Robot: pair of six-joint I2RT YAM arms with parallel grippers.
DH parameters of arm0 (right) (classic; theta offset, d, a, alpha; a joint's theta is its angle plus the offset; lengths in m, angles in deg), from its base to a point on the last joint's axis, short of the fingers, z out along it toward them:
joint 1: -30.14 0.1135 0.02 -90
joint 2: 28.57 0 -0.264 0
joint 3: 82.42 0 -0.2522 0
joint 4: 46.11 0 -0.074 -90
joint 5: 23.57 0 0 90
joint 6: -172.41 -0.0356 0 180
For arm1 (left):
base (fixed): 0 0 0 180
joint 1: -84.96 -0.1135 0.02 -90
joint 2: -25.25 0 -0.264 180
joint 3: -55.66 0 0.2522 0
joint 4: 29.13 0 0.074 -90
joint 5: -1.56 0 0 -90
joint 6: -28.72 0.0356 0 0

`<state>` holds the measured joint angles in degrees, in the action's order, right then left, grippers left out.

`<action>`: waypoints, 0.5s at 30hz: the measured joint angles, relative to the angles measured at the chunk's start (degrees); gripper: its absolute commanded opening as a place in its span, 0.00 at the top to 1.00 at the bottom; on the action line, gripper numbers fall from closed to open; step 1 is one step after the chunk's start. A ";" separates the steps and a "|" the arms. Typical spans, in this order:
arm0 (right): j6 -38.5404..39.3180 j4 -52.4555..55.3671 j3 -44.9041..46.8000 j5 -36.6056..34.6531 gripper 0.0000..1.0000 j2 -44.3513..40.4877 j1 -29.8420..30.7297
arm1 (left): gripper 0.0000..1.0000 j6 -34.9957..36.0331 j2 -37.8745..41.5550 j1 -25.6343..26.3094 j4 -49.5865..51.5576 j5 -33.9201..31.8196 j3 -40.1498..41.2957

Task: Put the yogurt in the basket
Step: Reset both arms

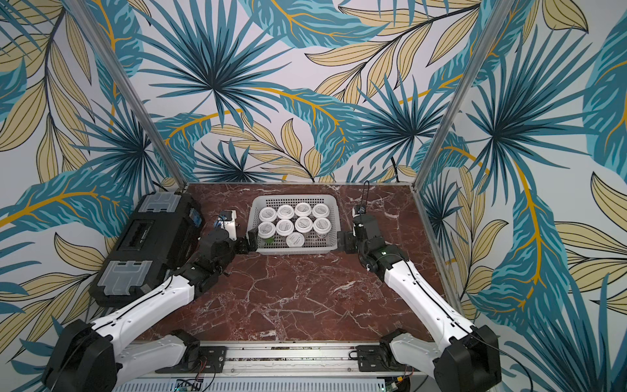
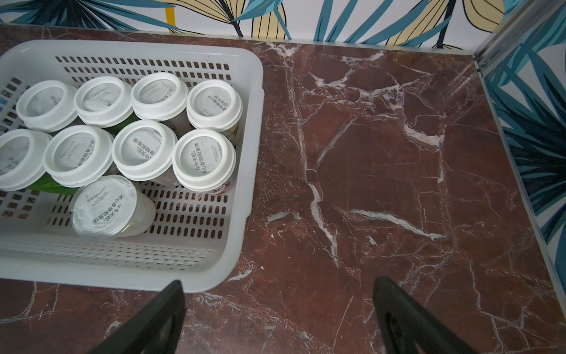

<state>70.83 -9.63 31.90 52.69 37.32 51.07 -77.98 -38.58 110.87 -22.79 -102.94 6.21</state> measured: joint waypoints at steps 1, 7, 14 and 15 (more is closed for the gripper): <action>0.28 0.00 0.57 0.24 0.00 -0.33 -0.26 | 0.00 0.02 1.05 -0.13 -0.42 0.09 0.76; 2.93 -0.76 2.71 1.25 0.00 -0.66 -4.50 | 0.00 0.35 5.33 -2.75 -2.47 0.55 5.22; 8.09 -17.66 14.08 -3.50 0.00 0.66 -10.73 | 0.00 14.95 2.89 -13.70 -16.37 -1.14 13.97; 8.85 -21.09 15.82 -4.20 0.00 1.92 -11.56 | 0.00 16.11 0.52 -14.99 -18.43 -0.85 14.32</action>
<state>79.68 -30.72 47.72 48.49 39.24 39.51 -61.88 -38.06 95.88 -41.21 -103.79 20.53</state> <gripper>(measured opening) 0.996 0.999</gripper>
